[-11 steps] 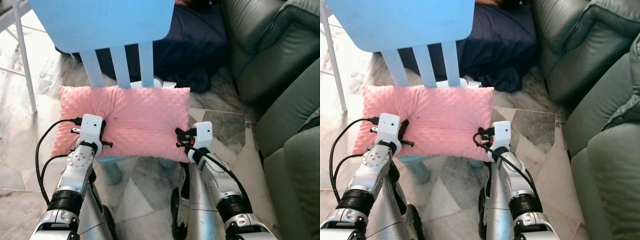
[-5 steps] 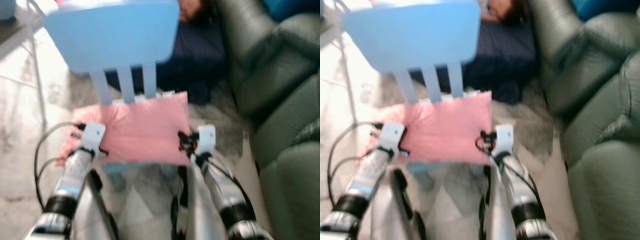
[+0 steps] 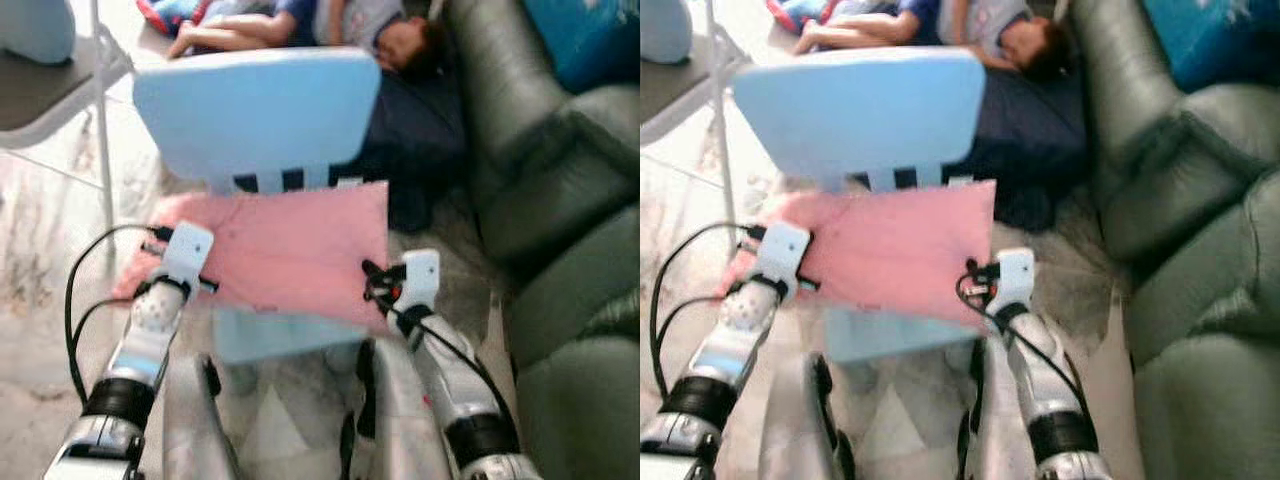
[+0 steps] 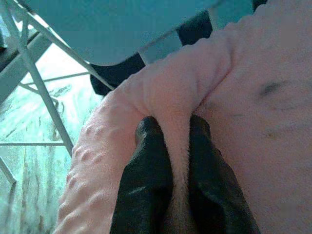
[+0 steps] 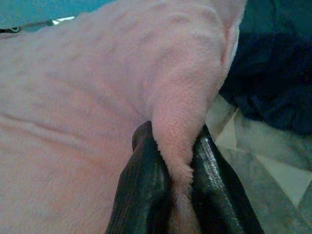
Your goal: Move the pillow to the sofa
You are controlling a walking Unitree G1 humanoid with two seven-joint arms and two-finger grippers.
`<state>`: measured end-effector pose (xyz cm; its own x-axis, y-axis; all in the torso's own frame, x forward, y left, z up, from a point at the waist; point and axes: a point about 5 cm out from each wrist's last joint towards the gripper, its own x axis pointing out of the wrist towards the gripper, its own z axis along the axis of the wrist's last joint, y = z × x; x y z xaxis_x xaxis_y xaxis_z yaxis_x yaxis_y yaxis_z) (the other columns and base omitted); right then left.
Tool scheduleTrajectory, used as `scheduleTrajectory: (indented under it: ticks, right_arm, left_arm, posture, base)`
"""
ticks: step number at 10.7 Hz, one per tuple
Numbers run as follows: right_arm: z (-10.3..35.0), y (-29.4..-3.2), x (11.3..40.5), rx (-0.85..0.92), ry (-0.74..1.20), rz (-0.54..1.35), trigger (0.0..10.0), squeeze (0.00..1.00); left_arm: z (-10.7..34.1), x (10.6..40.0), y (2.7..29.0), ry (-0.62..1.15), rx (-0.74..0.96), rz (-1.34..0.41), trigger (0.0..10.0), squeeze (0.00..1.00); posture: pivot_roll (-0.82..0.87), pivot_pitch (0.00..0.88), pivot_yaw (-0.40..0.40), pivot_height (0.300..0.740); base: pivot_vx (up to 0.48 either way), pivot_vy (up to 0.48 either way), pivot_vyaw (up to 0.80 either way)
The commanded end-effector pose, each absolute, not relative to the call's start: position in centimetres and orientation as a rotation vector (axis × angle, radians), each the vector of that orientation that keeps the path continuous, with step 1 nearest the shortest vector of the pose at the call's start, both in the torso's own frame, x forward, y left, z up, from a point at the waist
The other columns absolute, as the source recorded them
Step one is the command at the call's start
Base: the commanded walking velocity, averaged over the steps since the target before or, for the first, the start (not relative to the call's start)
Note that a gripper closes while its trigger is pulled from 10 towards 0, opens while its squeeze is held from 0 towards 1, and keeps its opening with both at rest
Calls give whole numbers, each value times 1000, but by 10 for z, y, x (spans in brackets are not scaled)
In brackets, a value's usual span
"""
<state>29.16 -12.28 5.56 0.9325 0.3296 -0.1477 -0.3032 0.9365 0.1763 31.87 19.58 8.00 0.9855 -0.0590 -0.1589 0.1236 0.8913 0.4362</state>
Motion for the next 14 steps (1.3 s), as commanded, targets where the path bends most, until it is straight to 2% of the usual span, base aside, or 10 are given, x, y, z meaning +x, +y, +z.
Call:
scheduleTrajectory:
  ticks: [1, 7, 9, 14]
  right_arm:
    - [56, -137, 289, 152, 175, 263, 10000, 0]
    - [70, -146, 294, 125, 133, 204, 10000, 0]
    - [70, -150, 292, 126, 120, 188, 10000, 0]
    - [66, -148, 287, 137, 150, 166, 10000, 0]
  left_arm:
    - [80, 317, 203, 149, 435, -66, 10000, 0]
    - [84, 319, 186, 100, 342, -131, 10000, 0]
    - [91, 323, 182, 49, 303, -88, 10000, 0]
    - [90, 322, 172, 29, 307, -62, 10000, 0]
  posture:
    - [-60, 76, -58, 593]
    - [-87, 77, -54, 698]
    - [-98, 78, -47, 733]
    - [-97, 80, -45, 740]
  base:
    - [0, 0, 0]
    - [0, 0, 0]
    - [0, 0, 0]
    - [0, 0, 0]
